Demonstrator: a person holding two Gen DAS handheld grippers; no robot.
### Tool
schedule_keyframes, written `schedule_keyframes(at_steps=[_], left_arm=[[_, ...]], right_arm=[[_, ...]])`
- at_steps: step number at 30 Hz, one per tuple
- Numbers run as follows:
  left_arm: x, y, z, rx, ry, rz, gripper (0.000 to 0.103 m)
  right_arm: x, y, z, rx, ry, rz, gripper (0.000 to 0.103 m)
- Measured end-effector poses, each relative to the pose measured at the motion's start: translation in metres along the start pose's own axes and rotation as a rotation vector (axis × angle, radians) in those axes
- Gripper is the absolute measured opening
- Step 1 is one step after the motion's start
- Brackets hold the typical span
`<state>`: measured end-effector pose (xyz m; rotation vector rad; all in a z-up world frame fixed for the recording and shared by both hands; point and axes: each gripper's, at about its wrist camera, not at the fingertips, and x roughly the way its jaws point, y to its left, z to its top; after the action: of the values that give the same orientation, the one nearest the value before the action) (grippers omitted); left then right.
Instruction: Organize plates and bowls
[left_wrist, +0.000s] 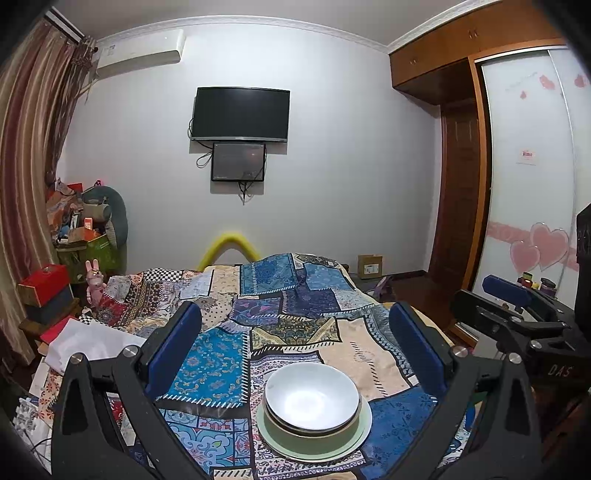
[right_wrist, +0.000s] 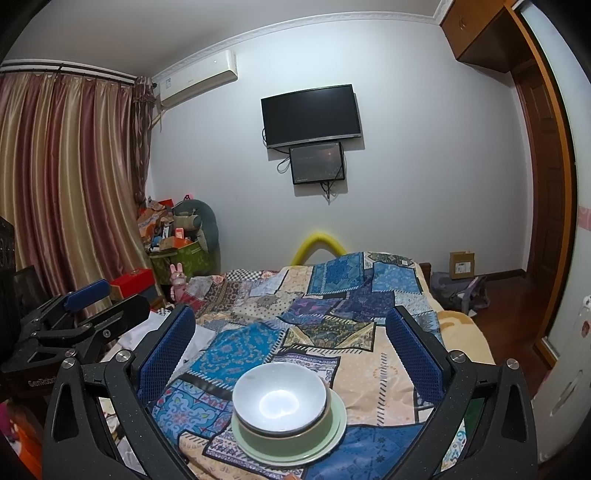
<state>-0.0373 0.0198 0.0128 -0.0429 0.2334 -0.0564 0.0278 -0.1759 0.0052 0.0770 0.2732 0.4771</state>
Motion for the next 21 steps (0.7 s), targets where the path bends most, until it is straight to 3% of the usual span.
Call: schedule_keyframes(at_steps=[21], left_arm=[[0.0038, 0.0009, -0.0018, -0.017, 0.005, -0.034, 0.103]], right_arm=[[-0.0007, -0.0008, -0.0007, -0.001, 0.003, -0.007, 0.103]])
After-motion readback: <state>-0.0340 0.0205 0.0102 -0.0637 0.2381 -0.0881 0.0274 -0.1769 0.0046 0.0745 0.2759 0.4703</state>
